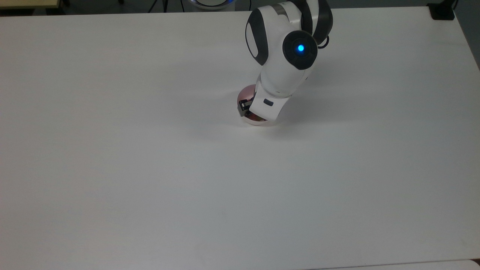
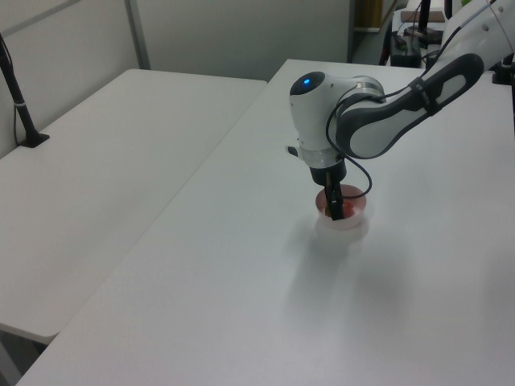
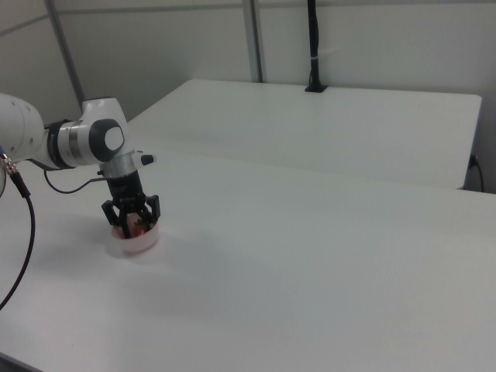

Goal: Pick up strawberry from bowl
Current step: 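Close the gripper around the red strawberry inside the bowl, then lift the strawberry up out of the bowl and carry it aside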

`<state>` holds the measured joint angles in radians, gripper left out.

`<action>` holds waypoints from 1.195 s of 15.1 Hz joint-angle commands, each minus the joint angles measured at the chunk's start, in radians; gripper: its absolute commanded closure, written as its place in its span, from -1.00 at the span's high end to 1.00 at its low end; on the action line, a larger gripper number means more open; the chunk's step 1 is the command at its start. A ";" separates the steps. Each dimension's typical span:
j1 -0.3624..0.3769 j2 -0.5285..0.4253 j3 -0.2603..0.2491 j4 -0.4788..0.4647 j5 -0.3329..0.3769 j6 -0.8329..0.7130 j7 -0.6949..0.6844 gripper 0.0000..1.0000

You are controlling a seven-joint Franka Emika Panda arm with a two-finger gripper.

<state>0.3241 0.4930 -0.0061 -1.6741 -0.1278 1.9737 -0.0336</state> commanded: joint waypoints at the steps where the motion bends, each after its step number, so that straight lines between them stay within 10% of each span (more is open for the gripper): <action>1: 0.020 -0.005 -0.012 -0.045 -0.024 0.039 -0.014 0.08; 18: -0.016 -0.135 -0.014 -0.023 0.037 -0.053 -0.038 -0.24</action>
<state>0.3260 0.4328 -0.0102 -1.6771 -0.1285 1.9741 -0.0356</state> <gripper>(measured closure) 0.595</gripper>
